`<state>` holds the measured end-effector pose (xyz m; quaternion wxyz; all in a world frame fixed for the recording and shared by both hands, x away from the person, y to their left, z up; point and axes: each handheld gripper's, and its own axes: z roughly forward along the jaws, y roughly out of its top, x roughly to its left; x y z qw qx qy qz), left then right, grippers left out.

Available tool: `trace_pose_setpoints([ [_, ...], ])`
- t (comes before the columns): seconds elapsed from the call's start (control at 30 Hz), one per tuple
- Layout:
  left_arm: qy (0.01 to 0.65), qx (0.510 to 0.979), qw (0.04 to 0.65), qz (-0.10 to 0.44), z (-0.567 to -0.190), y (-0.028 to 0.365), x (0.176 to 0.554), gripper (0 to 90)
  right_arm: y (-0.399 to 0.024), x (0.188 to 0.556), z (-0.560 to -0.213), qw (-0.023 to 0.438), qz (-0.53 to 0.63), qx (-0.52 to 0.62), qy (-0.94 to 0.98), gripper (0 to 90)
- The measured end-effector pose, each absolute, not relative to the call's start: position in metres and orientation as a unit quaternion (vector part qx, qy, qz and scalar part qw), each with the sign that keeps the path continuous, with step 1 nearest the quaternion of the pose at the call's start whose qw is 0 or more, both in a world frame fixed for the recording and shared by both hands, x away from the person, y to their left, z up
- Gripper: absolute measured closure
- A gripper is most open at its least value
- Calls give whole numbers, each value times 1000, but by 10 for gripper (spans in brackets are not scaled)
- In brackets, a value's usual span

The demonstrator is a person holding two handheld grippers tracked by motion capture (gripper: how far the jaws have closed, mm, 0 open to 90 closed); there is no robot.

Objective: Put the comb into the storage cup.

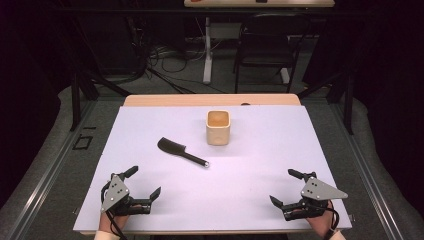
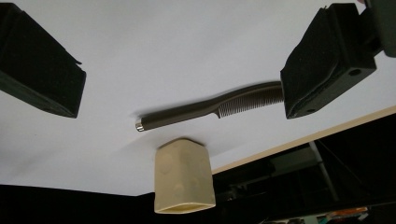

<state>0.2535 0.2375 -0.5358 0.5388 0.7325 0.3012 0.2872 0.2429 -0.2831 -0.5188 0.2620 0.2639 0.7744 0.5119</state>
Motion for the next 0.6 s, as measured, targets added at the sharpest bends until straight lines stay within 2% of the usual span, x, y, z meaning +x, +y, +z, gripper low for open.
trace_pose_setpoints([
  [0.6,308,749,539,233,-529,216,273,2,-282,244,-519,260,513,260,776,2],
])
